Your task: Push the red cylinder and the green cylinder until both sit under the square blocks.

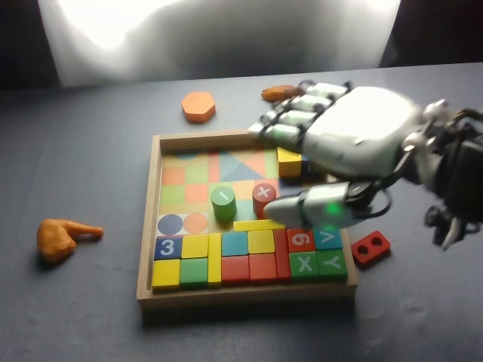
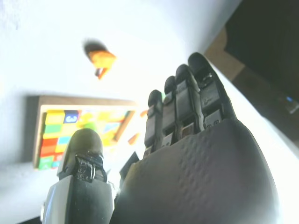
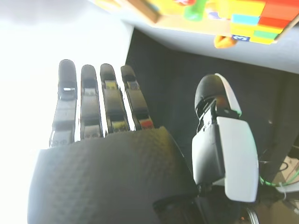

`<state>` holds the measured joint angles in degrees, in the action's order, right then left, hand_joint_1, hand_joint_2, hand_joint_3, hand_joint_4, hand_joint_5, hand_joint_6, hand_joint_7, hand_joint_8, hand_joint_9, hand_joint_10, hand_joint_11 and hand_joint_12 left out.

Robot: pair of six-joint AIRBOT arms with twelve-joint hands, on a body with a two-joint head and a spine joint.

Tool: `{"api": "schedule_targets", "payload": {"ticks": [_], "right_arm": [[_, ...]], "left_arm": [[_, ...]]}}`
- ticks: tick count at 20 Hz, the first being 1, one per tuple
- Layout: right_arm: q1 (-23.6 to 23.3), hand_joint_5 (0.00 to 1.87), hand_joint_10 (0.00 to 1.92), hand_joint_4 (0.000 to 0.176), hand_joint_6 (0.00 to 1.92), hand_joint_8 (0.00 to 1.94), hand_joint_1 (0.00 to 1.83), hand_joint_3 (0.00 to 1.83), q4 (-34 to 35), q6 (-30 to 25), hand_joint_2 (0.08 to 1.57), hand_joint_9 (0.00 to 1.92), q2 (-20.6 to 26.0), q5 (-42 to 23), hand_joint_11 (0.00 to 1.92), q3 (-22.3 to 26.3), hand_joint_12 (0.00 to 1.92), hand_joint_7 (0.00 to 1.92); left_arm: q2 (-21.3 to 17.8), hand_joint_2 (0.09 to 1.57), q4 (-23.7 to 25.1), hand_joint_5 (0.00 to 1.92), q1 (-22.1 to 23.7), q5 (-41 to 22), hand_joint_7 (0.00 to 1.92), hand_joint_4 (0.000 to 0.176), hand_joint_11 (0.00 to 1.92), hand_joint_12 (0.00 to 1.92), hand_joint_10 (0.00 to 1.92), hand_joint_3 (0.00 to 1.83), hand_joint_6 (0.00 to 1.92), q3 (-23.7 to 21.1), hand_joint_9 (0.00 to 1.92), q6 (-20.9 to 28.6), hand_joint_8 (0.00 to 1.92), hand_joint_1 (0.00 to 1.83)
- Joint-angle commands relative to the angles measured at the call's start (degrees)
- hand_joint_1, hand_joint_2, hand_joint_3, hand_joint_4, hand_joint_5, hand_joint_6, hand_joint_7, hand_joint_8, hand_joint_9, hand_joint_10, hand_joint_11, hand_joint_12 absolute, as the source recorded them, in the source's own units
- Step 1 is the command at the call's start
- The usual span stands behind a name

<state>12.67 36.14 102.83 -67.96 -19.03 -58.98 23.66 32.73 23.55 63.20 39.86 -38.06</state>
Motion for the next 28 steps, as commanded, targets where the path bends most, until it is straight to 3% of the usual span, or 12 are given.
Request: {"api": "schedule_targets", "payload": {"ticks": [1,4,5,9,12,17,20,21,25,28], "right_arm": [[-0.91,0.13,0.32,0.0,0.01,0.0,0.0,0.0,-0.14,0.82,1.16,0.0,0.28,-5.54,0.0,-0.37,0.61,0.12],[-2.87,0.15,0.34,0.0,0.02,0.0,0.0,0.0,11.75,11.78,1.16,0.01,-3.64,-5.61,0.0,-1.31,0.67,0.14],[-3.34,0.15,0.35,0.0,0.02,0.0,0.0,0.0,13.98,12.97,1.16,0.01,-4.37,-5.89,0.0,-1.7,0.72,0.14],[-4.55,0.13,0.33,0.0,0.01,0.01,0.0,0.0,20.79,17.68,1.17,0.01,-5.87,-5.69,0.0,-2.46,0.62,0.14],[-5.18,0.13,0.35,0.0,0.0,0.0,0.0,0.0,29.1,24.3,1.17,0.0,-6.17,-5.66,0.0,-2.4,0.59,0.15],[-5.84,0.14,0.33,0.0,0.0,0.0,0.0,0.0,29.9,25.6,1.17,0.0,-5.33,-5.55,0.0,-1.52,0.48,0.13],[-5.73,0.12,0.31,0.0,0.0,0.01,0.0,0.0,29.89,26.58,1.17,0.0,-4.97,-5.56,0.0,-0.56,0.44,0.14],[-5.73,0.14,0.33,0.0,0.01,0.01,0.0,0.0,29.89,26.58,1.17,0.02,-4.94,-5.56,0.0,-0.52,0.52,0.17],[-5.91,0.15,0.34,0.0,0.01,0.01,0.0,0.0,29.89,26.58,1.17,0.01,-4.82,-5.59,0.0,-0.5,0.55,0.17],[-5.91,0.13,0.34,0.0,0.0,0.0,0.0,0.0,29.89,26.58,1.18,0.0,-4.74,-5.58,0.0,-0.39,0.57,0.14]], "left_arm": [[-0.5,1.32,1.83,0.16,0.02,-3.49,0.15,0.043,0.0,0.56,0.0,0.0,0.0,-0.04,0.17,0.14,0.0,0.18],[-0.46,1.32,-1.93,0.19,-3.97,-7.8,0.18,0.038,0.0,0.61,0.01,0.0,0.01,-0.02,0.2,2.34,0.01,0.23],[-0.43,1.32,-2.97,0.18,-5.12,-9.3,0.19,0.039,0.0,0.61,0.01,0.0,0.0,-0.02,0.2,2.77,0.01,0.21],[-0.21,1.32,-4.8,0.17,-7.29,-11.95,0.18,0.039,0.0,0.61,0.0,0.0,0.0,-0.03,0.2,3.75,0.0,0.18],[-0.07,1.32,-5.3,0.18,-7.36,-12.6,0.19,0.042,0.0,0.63,0.0,0.0,0.0,-0.02,0.2,4.05,0.0,0.17],[0.31,1.32,-6.16,0.17,-9.12,-14.71,0.19,0.036,0.0,0.59,0.01,0.0,0.0,0.02,0.2,5.37,0.0,0.16],[0.32,1.32,-6.51,0.16,-9.29,-14.86,0.18,0.044,0.0,0.6,0.0,0.0,0.0,0.02,0.19,5.66,0.0,0.19],[0.32,1.32,-6.51,0.17,-9.35,-14.86,0.18,0.041,0.0,0.59,0.0,0.0,0.0,0.01,0.19,5.78,0.0,0.18],[0.32,1.33,-6.86,0.18,-9.96,-14.85,0.19,0.033,0.0,0.61,0.0,0.0,0.0,-0.04,0.2,6.2,0.0,0.16],[0.32,1.33,-6.86,0.17,-9.98,-14.86,0.18,0.038,0.0,0.57,0.0,0.0,0.0,-0.05,0.19,6.67,0.0,0.19]]}}
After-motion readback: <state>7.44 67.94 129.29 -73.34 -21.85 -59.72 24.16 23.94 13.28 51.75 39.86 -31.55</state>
